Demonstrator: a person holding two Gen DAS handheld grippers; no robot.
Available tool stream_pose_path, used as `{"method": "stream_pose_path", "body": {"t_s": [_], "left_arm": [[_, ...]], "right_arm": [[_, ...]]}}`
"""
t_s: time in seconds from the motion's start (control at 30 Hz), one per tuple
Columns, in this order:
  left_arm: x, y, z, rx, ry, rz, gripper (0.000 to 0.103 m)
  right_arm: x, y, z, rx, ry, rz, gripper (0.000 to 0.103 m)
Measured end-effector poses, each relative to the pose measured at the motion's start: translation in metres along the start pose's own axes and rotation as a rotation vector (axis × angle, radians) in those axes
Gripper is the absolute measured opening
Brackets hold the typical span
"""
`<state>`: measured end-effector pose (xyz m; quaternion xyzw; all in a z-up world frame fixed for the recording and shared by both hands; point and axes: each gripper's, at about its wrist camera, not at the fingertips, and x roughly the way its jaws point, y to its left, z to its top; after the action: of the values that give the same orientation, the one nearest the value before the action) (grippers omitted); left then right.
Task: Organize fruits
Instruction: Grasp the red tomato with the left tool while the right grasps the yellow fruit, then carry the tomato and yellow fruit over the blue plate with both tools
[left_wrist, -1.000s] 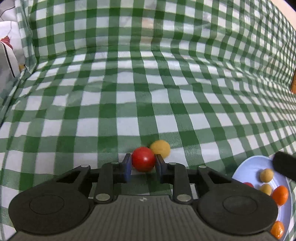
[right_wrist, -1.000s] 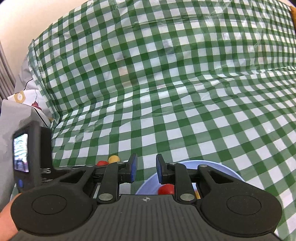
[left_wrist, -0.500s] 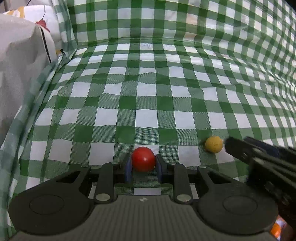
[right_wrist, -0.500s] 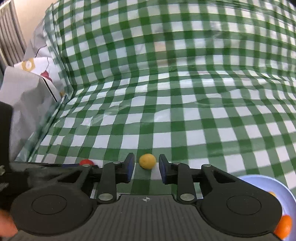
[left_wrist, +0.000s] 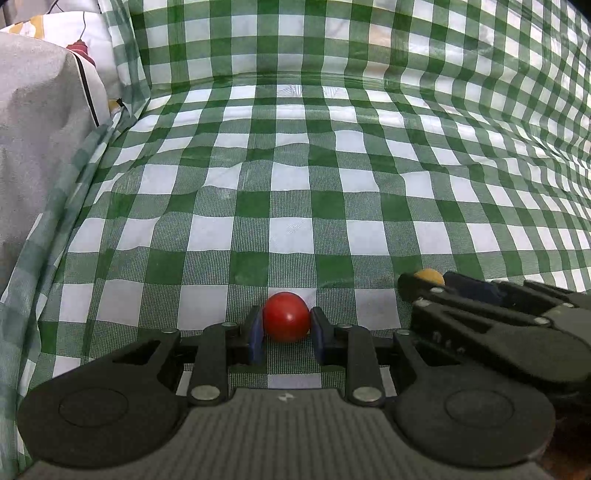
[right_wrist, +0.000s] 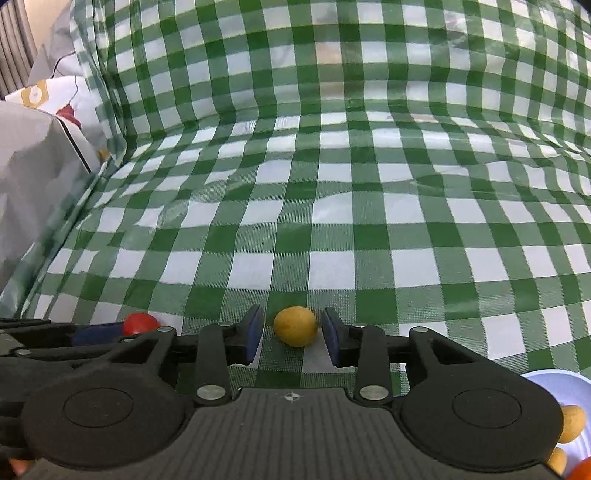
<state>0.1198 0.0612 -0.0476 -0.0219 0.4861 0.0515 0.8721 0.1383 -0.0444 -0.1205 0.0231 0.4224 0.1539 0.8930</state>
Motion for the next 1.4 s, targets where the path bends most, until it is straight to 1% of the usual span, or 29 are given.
{"method": "stream_pose_path", "body": {"t_s": [0.03, 0.07, 0.1, 0.2, 0.3, 0.4, 0.5, 0.63, 0.7, 0.83, 0.93, 1.0, 1.07, 1.17, 1.3, 1.4], "left_arm": [[-0.001, 0.0, -0.001, -0.004, 0.0, 0.0, 0.029], [-0.001, 0.001, -0.001, -0.009, 0.001, 0.0, 0.029], [-0.002, 0.002, -0.001, -0.018, 0.002, -0.001, 0.029], [-0.01, 0.004, -0.004, -0.039, -0.012, -0.006, 0.029], [-0.026, 0.003, -0.008, -0.044, -0.045, -0.017, 0.029], [-0.046, 0.002, -0.013, -0.045, -0.088, -0.032, 0.029], [-0.068, 0.002, -0.022, -0.04, -0.126, -0.044, 0.029], [-0.097, -0.002, -0.042, -0.025, -0.152, -0.078, 0.029], [-0.112, -0.007, -0.054, -0.003, -0.165, -0.101, 0.029], [-0.137, -0.027, -0.079, 0.059, -0.191, -0.15, 0.029], [-0.152, -0.045, -0.097, 0.107, -0.198, -0.199, 0.029], [-0.16, -0.059, -0.108, 0.157, -0.221, -0.213, 0.029], [-0.167, -0.07, -0.114, 0.198, -0.261, -0.22, 0.029], [-0.171, -0.083, -0.117, 0.251, -0.321, -0.238, 0.029], [-0.163, -0.09, -0.117, 0.279, -0.324, -0.241, 0.029], [-0.158, -0.093, -0.117, 0.28, -0.316, -0.24, 0.029]], "right_arm": [[0.003, 0.001, -0.001, -0.006, 0.01, -0.005, 0.034], [0.005, 0.002, -0.002, -0.014, 0.02, -0.014, 0.028], [0.005, 0.003, -0.003, -0.019, 0.017, -0.024, 0.028], [0.0, 0.001, -0.004, 0.0, -0.009, -0.013, 0.028], [-0.015, 0.0, -0.003, 0.008, -0.066, -0.021, 0.028], [-0.038, -0.003, -0.003, 0.036, -0.133, -0.019, 0.028], [-0.067, -0.004, -0.003, 0.031, -0.183, -0.029, 0.028], [-0.118, -0.009, -0.01, -0.012, -0.255, -0.015, 0.028], [-0.144, -0.02, -0.017, -0.02, -0.281, -0.018, 0.028], [-0.186, -0.052, -0.038, 0.026, -0.302, -0.028, 0.028], [-0.204, -0.068, -0.056, 0.07, -0.287, -0.039, 0.028], [-0.215, -0.075, -0.062, 0.054, -0.311, -0.06, 0.028], [-0.219, -0.08, -0.067, 0.022, -0.318, -0.095, 0.028], [-0.221, -0.095, -0.07, 0.023, -0.314, -0.131, 0.028], [-0.218, -0.116, -0.069, 0.043, -0.304, -0.165, 0.028], [-0.215, -0.126, -0.069, 0.054, -0.295, -0.173, 0.028]]}}
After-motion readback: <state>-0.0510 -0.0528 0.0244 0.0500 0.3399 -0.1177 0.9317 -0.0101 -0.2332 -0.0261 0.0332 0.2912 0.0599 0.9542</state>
